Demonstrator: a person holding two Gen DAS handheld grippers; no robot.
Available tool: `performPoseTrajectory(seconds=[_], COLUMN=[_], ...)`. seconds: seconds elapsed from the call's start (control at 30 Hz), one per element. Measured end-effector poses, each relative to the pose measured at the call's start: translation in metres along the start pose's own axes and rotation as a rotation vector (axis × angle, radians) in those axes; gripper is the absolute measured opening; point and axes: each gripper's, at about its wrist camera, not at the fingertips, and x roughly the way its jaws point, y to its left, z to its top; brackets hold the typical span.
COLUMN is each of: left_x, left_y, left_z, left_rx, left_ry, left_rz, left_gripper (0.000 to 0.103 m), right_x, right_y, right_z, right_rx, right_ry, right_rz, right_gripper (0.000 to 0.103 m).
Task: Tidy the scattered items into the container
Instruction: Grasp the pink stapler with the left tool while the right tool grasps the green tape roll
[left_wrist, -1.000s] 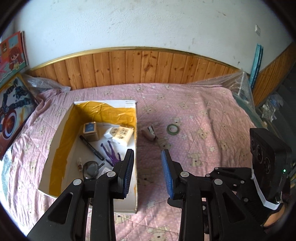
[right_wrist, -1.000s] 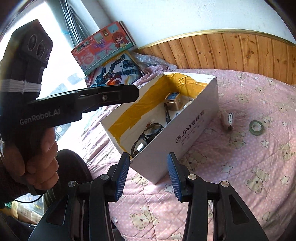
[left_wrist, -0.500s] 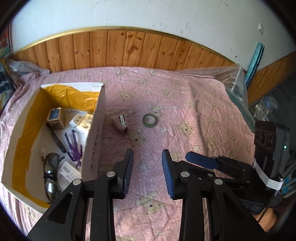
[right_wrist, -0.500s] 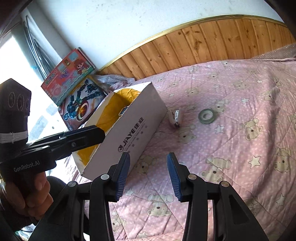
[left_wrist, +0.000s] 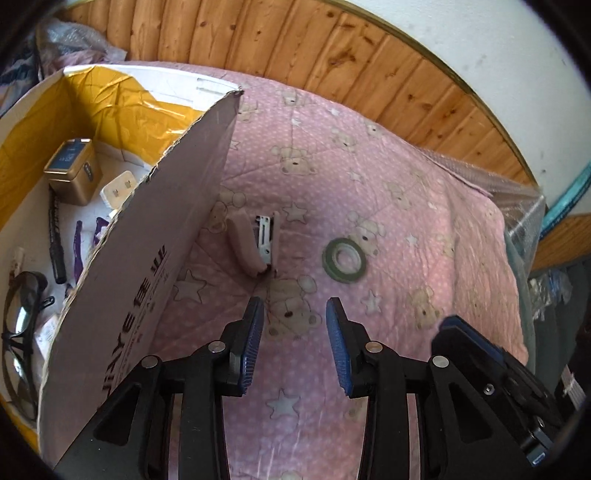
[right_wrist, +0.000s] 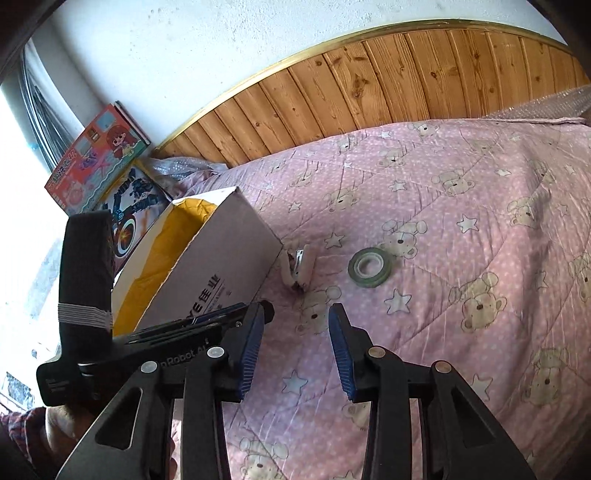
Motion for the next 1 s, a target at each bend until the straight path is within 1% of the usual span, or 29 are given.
performPoseTrajectory(seconds=[0.13, 0.17, 0.2, 0.23, 0.27, 0.33, 0.37, 0.43, 0.5, 0.53, 0.57, 0.7, 0.73, 0.8, 0.9, 1.0], left_x=[0.035, 0.042, 0.045, 0.049, 0.053, 0.057, 0.059, 0.057, 0.056, 0.059, 0.062, 0.068, 0.069, 0.069, 0.069, 0.069], left_y=[0.013, 0.014, 0.012, 0.007, 0.000, -0.015, -0.020, -0.024, -0.021, -0.018, -0.015, -0.016, -0.018, -0.025, -0.033, -0.023], left_z=[0.014, 0.016, 0.017, 0.019, 0.020, 0.018, 0.017, 0.016, 0.018, 0.019, 0.021, 0.026, 0.026, 0.024, 0.021, 0.027], left_rx=[-0.118, -0.125, -0.112, -0.084, -0.042, 0.052, 0.092, 0.134, 0.142, 0.135, 0.128, 0.141, 0.152, 0.195, 0.253, 0.204], left_ry=[-0.015, -0.031, -0.061, -0.079, -0.085, -0.097, -0.089, -0.092, -0.113, -0.109, -0.103, -0.100, -0.100, -0.114, -0.133, -0.124], left_rz=[0.076, 0.117, 0.137, 0.129, 0.127, 0.122, 0.100, 0.060, 0.074, 0.072, 0.052, 0.008, 0.003, 0.020, 0.048, 0.040], left_gripper=[0.037, 0.038, 0.037, 0.037, 0.038, 0.038, 0.037, 0.037, 0.037, 0.039, 0.041, 0.041, 0.041, 0.040, 0.040, 0.045], right_x=[0.011, 0.012, 0.013, 0.014, 0.015, 0.019, 0.022, 0.027, 0.030, 0.032, 0.035, 0.047, 0.050, 0.057, 0.071, 0.095], right_y=[-0.028, -0.035, -0.043, -0.049, -0.054, -0.061, -0.063, -0.064, -0.063, -0.063, -0.062, -0.056, -0.054, -0.053, -0.054, -0.058], right_z=[0.008, 0.008, 0.007, 0.006, 0.004, 0.002, 0.002, 0.003, 0.004, 0.005, 0.006, 0.013, 0.014, 0.018, 0.027, 0.039], right_rx=[0.041, 0.059, 0.077, 0.091, 0.100, 0.116, 0.118, 0.115, 0.107, 0.104, 0.099, 0.076, 0.068, 0.063, 0.038, 0.005], right_ry=[0.009, 0.010, 0.011, 0.013, 0.017, 0.028, 0.034, 0.038, 0.038, 0.037, 0.039, 0.052, 0.054, 0.063, 0.086, 0.141], right_rz=[-0.053, -0.058, -0.061, -0.063, -0.065, -0.066, -0.063, -0.060, -0.057, -0.058, -0.058, -0.048, -0.047, -0.051, -0.094, -0.143], right_gripper=[0.038, 0.038, 0.038, 0.038, 0.038, 0.038, 0.038, 0.038, 0.038, 0.038, 0.038, 0.038, 0.038, 0.039, 0.039, 0.038])
